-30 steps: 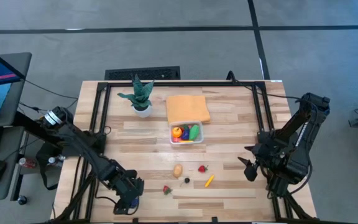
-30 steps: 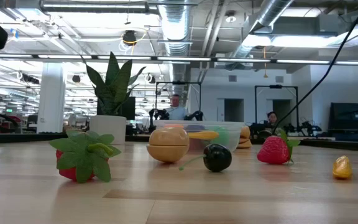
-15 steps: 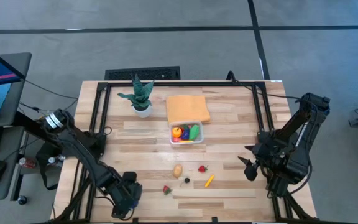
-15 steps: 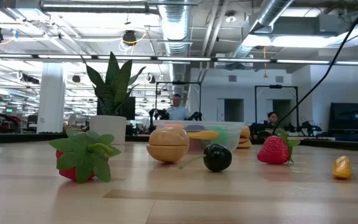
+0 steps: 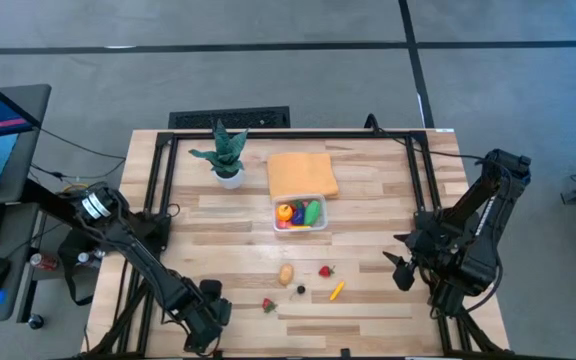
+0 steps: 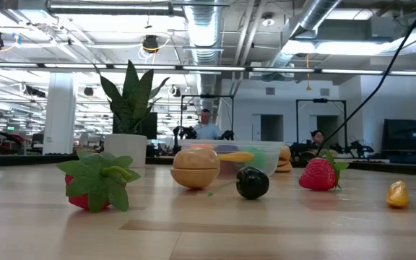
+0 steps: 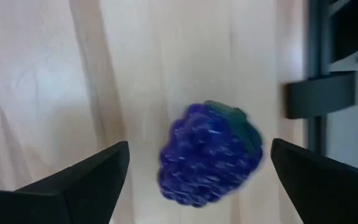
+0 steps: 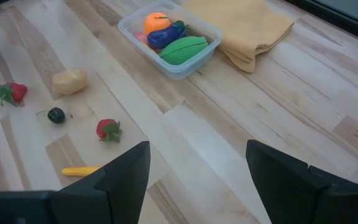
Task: Pick and placing Produce into tupperware
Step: Put the blue blackberry into the transparent bin, then put the yellow corn into the transparent bin
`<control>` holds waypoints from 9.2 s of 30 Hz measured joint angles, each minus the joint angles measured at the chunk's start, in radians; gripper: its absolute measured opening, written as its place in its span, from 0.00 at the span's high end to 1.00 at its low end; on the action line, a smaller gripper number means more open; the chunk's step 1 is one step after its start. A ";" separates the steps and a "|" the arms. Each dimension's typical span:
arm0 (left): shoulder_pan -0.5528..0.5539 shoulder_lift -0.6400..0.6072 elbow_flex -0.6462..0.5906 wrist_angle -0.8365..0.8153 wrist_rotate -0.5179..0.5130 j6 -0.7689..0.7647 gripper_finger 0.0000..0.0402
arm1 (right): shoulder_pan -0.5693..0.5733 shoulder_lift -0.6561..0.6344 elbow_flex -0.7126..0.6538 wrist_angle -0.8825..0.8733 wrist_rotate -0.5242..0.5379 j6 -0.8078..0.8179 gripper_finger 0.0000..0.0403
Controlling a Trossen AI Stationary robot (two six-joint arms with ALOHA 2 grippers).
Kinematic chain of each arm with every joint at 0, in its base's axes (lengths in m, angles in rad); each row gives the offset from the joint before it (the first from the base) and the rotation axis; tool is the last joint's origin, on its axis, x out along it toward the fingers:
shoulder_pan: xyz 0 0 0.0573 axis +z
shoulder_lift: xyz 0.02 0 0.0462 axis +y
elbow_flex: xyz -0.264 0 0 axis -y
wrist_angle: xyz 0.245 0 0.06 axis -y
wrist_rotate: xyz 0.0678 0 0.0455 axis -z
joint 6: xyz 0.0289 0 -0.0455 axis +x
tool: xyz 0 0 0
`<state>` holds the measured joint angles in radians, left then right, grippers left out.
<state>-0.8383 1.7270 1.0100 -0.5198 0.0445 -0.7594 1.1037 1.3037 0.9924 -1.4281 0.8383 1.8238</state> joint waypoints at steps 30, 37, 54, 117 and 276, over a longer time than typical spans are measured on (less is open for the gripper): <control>0.008 0.042 0.000 -0.010 0.000 -0.024 0.39 | 0.000 0.000 0.000 -0.001 -0.001 0.001 0.35; 0.048 0.042 0.000 -0.011 -0.024 -0.065 0.41 | 0.000 0.000 0.000 -0.003 0.000 0.000 0.35; 0.231 0.034 0.007 -0.027 -0.041 -0.046 0.41 | 0.000 0.000 0.000 -0.003 0.000 0.000 0.35; 1.009 0.024 0.350 0.023 -0.152 0.242 0.41 | -0.086 0.142 0.000 0.045 0.000 0.002 0.35; 0.578 0.130 0.721 -1.041 -0.215 0.681 0.20 | -0.309 0.142 -0.001 0.502 -0.256 -0.575 0.35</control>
<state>-0.2599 1.8568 1.7311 -1.5612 -0.1708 -0.0785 0.7950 1.4455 0.9913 -0.9257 0.5819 1.2490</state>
